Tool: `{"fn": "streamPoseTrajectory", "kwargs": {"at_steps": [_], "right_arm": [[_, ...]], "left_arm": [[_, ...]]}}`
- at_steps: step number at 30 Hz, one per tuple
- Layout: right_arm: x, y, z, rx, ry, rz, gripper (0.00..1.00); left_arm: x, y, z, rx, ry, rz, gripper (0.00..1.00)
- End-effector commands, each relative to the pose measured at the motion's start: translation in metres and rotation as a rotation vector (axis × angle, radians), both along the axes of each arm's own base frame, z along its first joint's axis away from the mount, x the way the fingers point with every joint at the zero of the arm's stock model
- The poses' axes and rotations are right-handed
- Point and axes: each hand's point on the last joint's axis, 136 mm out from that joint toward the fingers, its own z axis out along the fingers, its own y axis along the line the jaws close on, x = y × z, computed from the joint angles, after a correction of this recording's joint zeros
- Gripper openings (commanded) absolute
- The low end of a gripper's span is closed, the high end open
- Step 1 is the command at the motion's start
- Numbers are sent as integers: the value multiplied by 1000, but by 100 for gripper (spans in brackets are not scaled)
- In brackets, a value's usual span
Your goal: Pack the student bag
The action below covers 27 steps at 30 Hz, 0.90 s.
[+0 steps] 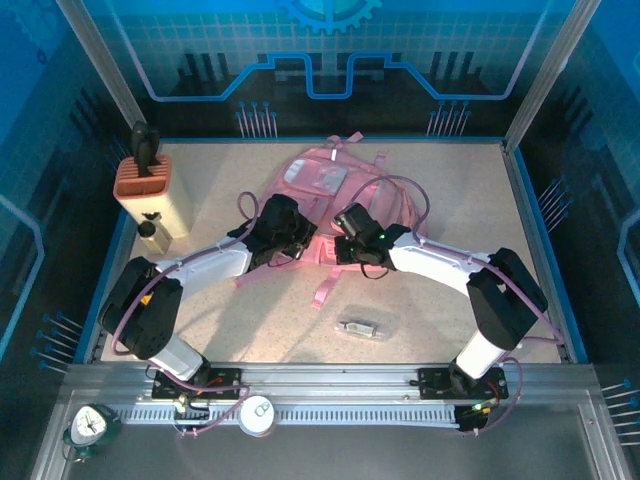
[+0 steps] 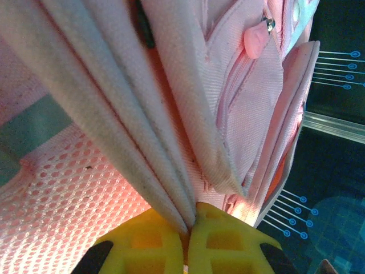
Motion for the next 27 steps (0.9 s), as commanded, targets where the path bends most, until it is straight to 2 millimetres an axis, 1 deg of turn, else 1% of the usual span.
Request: {"fn": "streamPoseTrajectory", "kwargs": {"at_steps": [1, 2, 6, 9, 11, 13, 14, 15, 16, 18, 19, 20, 21, 22, 23, 25, 26, 27], "right_arm": [[20, -6, 21, -44, -108, -47, 2], [16, -10, 21, -64, -102, -49, 0], [1, -35, 20, -162, -48, -73, 0], [-11, -57, 15, -200, 0, -74, 0], [-18, -72, 14, -221, 43, -80, 0], [-21, -76, 17, -245, 48, -53, 0], [-22, -74, 20, -256, 40, -41, 0], [-23, -68, 22, -248, 37, -22, 0], [-23, -56, 21, -211, 46, 9, 0], [-23, -24, 15, -98, 81, 71, 0], [-21, -8, 12, -40, 97, 91, 0], [-18, 4, 11, -1, 105, 105, 0], [-16, 15, 12, 29, 103, 125, 0], [-12, 25, 12, 44, 94, 142, 0], [-9, 29, 11, 39, 81, 145, 0], [-2, 28, 6, 23, 84, 128, 0], [1, 25, 4, 16, 86, 119, 0], [2, 22, 3, 7, 83, 114, 0]], "left_arm": [[-3, -9, 27, -21, -63, -65, 0], [-1, -6, 26, -13, -66, -64, 0], [11, 14, 22, 40, -63, -79, 0], [29, 37, 18, 87, -58, -87, 0], [44, 53, 16, 108, -65, -93, 0], [64, 66, 17, 118, -89, -103, 0], [74, 70, 19, 118, -89, -114, 0], [84, 72, 23, 118, -102, -130, 0], [96, 74, 25, 131, -117, -154, 0], [112, 82, 22, 173, -104, -168, 0], [120, 80, 24, 165, -125, -197, 0], [125, 76, 24, 138, -134, -231, 1], [127, 72, 23, 113, -132, -257, 7], [126, 68, 23, 97, -125, -277, 16], [121, 68, 21, 95, -120, -282, 24], [106, 70, 18, 86, -112, -264, 33], [93, 73, 13, 73, -91, -241, 38], [82, 74, 9, 56, -73, -220, 41]]}}
